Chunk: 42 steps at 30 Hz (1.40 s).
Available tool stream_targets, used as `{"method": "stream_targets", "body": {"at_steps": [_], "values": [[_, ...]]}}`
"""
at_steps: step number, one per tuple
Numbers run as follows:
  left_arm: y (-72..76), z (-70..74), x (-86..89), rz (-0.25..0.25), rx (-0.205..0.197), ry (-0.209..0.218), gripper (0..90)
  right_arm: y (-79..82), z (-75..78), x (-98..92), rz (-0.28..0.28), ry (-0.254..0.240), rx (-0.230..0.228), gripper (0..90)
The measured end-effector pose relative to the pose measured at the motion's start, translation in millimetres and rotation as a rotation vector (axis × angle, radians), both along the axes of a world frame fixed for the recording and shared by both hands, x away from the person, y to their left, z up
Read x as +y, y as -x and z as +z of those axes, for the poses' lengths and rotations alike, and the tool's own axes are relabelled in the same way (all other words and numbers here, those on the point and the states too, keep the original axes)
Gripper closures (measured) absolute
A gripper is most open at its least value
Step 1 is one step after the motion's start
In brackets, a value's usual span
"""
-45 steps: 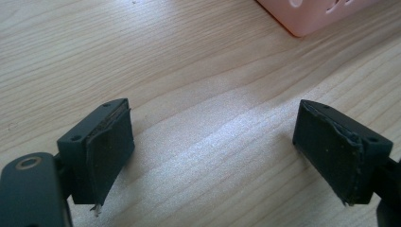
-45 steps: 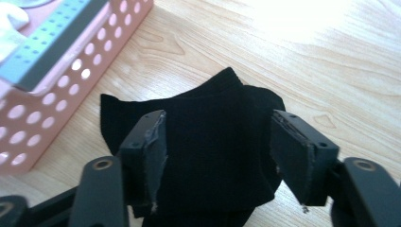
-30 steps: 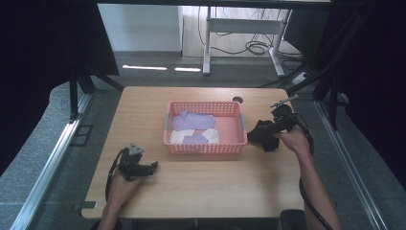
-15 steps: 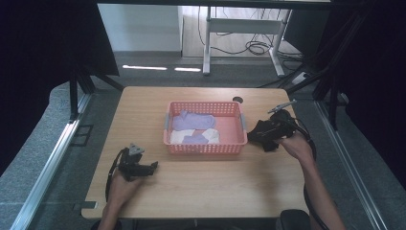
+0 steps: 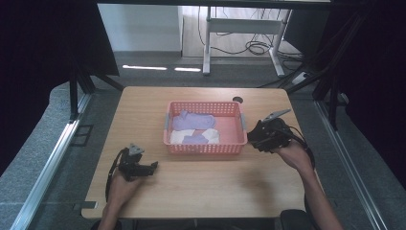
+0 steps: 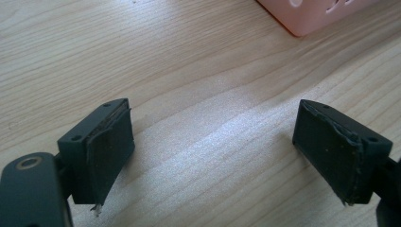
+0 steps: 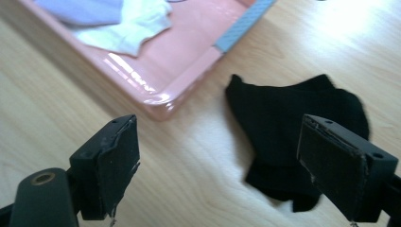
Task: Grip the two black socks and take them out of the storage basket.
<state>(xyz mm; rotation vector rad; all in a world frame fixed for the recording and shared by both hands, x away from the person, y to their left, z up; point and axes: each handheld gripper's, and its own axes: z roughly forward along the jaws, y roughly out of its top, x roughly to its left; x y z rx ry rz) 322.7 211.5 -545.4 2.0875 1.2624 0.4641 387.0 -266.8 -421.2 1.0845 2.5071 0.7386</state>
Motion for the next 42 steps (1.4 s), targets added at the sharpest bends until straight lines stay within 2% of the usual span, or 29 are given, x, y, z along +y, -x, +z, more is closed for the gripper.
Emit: {"method": "stream_targets", "body": {"at_steps": [13, 29, 32, 37, 42], "values": [[0.2, 0.0, -0.1, 0.001, 0.0, 0.0, 13.0, 18.8, -28.1, 19.0, 0.053, -0.036, 0.024, 13.6], [0.3, 0.0, -0.1, 0.001, -0.001, 0.0, 13.0, 36.1, -84.0, 38.6, 0.064, -0.083, 0.056, 13.6], [0.3, -0.2, -0.5, 0.004, -0.003, 0.005, 13.0, 38.3, -91.5, 39.3, 0.058, -0.091, 0.041, 13.6], [0.3, -0.1, -0.3, 0.003, -0.002, 0.003, 13.0, 41.6, -106.0, 39.1, 0.051, -0.111, 0.046, 13.1], [0.2, -0.1, -0.3, 0.002, -0.002, 0.003, 12.9, 43.7, -114.0, 41.0, 0.041, -0.113, 0.005, 3.1]]}}
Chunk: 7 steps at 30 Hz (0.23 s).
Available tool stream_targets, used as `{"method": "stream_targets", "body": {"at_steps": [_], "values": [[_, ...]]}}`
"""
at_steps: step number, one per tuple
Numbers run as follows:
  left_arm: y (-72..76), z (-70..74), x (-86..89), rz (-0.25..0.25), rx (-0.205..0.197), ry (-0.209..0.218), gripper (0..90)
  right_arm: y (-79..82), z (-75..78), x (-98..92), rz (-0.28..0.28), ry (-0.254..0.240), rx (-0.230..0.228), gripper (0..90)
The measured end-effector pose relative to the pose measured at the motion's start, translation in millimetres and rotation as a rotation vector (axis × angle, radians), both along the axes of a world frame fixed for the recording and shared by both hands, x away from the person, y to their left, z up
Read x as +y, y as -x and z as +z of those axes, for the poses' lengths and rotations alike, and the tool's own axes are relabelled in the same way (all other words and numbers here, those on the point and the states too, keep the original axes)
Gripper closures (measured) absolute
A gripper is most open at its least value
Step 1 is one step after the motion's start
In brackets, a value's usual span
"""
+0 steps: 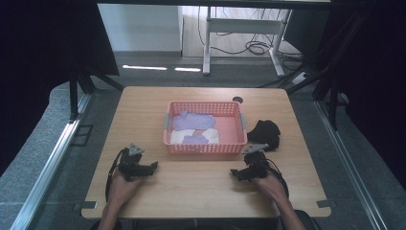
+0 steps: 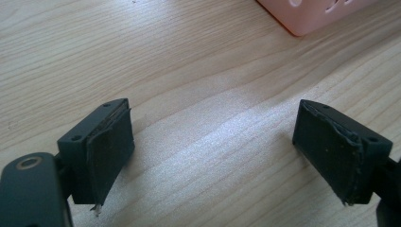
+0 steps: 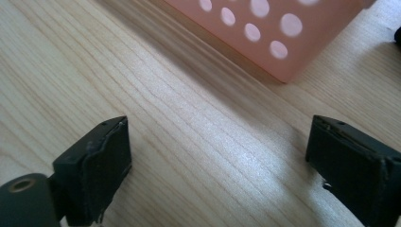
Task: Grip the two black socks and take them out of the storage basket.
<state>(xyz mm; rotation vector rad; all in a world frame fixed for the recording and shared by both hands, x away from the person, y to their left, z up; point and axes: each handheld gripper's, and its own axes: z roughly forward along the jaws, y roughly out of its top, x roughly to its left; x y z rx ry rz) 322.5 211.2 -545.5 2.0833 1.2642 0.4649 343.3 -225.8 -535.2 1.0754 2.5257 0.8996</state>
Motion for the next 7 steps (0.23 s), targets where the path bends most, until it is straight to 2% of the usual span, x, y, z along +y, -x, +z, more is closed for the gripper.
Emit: {"method": "stream_targets", "body": {"at_steps": [1, 3, 7], "values": [[0.0, 0.0, 0.0, 0.0, 0.0, 0.0, 12.9, 0.7, -2.2, 0.9, 0.004, -0.005, -0.01, 0.0], [0.0, 0.0, 0.0, 0.0, 0.0, 0.0, 12.9, 2.6, -5.4, 1.7, 0.01, -0.016, -0.035, 0.0], [-0.1, 0.0, 0.1, -0.002, 0.001, 0.002, 12.8, 3.0, -6.6, -0.4, 0.021, -0.029, -0.046, 0.0]]}}
